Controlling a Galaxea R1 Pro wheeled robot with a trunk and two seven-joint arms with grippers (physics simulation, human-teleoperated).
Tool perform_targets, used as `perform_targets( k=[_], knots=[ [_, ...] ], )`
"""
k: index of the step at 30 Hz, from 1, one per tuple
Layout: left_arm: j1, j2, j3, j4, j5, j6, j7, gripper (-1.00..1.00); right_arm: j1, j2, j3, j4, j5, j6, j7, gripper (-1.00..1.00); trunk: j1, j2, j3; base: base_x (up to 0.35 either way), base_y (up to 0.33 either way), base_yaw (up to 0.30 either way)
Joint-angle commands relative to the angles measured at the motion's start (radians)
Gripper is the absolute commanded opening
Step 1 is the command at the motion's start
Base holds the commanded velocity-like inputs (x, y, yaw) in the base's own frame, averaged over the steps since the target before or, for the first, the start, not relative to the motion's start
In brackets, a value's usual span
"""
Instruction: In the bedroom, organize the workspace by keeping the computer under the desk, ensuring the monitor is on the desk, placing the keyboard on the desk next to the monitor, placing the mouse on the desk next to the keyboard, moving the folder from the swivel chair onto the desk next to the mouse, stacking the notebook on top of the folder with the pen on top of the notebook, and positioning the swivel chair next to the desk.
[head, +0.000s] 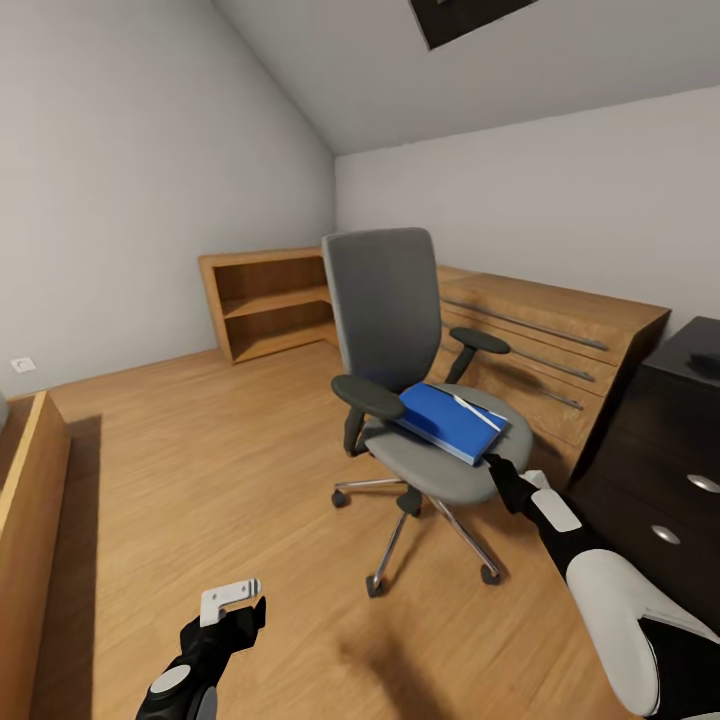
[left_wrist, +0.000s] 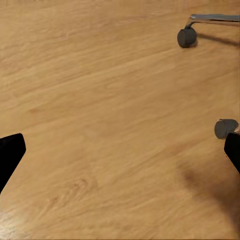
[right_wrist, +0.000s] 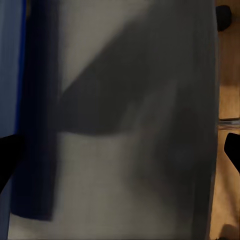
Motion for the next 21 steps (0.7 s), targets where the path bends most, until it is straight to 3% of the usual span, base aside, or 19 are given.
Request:
perform_targets(
  k=[1, 14, 21],
  knots=[
    [-0.001, -0.001, 0.0, -0.001, 0.003, 0.005, 0.003, 1.0, 0.0, 0.001, -0.002, 0.001, -0.003, 0.006, -0.003, 1.0, 0.001, 0.0, -0.001, 0.283, 0.0, 0.0],
    [-0.001, -0.001, 0.0, -0.001, 0.003, 0.005, 0.004, 1.0, 0.0, -0.001, -0.003, -0.002, -0.003, 0.004, -0.003, 1.0, 0.001, 0.0, -0.001, 0.279, 0.0, 0.028],
    [-0.001, -0.001, 0.001, 0.002, 0.003, 0.006, 0.005, 1.0, 0.0, -0.001, -0.003, -0.002, -0.003, 0.003, -0.003, 1.0, 0.001, 0.0, -0.001, 0.098, 0.0, 0.141]
  ],
)
